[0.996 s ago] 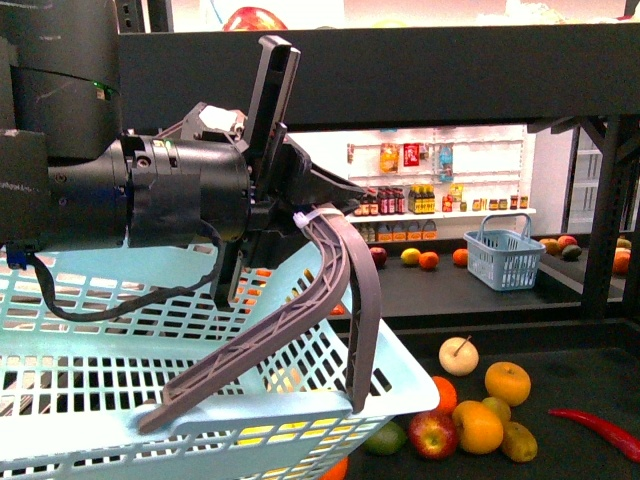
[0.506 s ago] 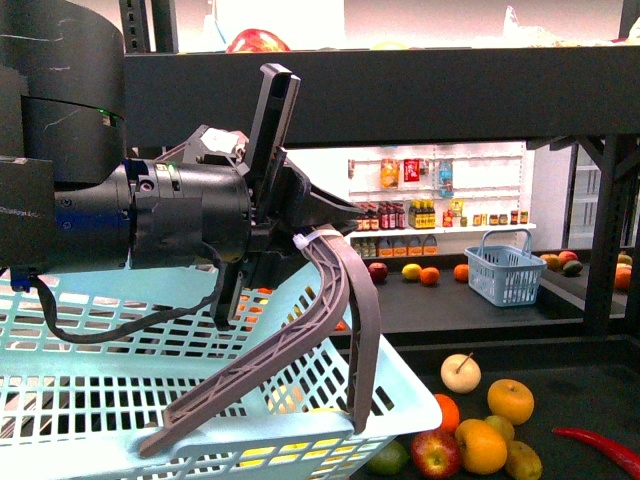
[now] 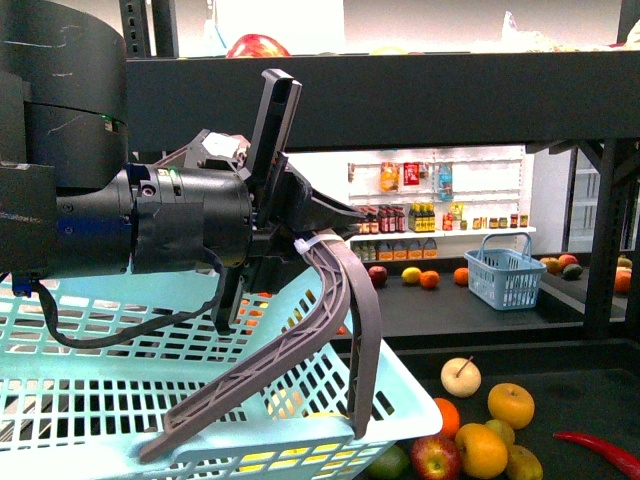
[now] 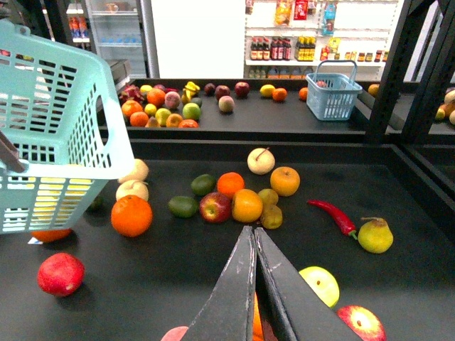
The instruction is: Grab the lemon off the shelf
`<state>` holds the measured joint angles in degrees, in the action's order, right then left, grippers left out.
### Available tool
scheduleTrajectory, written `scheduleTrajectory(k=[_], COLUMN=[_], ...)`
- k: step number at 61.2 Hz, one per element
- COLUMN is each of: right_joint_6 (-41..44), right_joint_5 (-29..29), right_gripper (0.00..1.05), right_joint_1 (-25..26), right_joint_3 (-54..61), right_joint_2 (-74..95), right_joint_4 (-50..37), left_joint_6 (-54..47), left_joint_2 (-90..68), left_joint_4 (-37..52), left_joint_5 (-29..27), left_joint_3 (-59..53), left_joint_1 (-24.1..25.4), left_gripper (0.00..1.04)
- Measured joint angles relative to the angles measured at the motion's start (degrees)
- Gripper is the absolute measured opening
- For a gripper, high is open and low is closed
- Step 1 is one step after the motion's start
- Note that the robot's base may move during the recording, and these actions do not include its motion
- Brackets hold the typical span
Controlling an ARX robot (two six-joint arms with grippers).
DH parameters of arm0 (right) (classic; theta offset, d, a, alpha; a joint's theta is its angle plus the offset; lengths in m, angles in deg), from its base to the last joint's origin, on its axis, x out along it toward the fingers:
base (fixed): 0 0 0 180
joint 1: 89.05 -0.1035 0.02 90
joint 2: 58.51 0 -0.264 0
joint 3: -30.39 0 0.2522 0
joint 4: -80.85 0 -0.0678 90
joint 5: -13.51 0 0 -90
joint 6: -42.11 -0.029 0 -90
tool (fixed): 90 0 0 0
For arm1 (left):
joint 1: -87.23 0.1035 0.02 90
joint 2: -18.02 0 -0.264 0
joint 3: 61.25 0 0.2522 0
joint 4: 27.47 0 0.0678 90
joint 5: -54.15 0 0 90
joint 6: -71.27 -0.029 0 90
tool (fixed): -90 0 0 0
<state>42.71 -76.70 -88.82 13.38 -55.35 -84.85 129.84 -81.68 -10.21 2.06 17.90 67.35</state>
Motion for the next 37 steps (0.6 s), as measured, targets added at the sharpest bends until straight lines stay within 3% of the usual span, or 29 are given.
scheduleTrajectory(k=[28,37], right_joint_6=[0.00,0.00], right_joint_5=[0.04,0.02], right_gripper=[0.03,0.26], right_joint_1=[-0.02,-0.02], right_joint_3=[2.36,2.36], right_joint_2=[-2.80,-2.80], right_joint_4=[-0.33,-0.33], left_joint_6=[0.02,-0.02], left_joint_2=[0.00,0.00], left_joint_4=[0.00,0.00], left_joint_5=[0.00,-0.02], left_joint_3=[0.00,0.00], left_joint_1=[0.00,0.00], left_gripper=[0.07,0.07])
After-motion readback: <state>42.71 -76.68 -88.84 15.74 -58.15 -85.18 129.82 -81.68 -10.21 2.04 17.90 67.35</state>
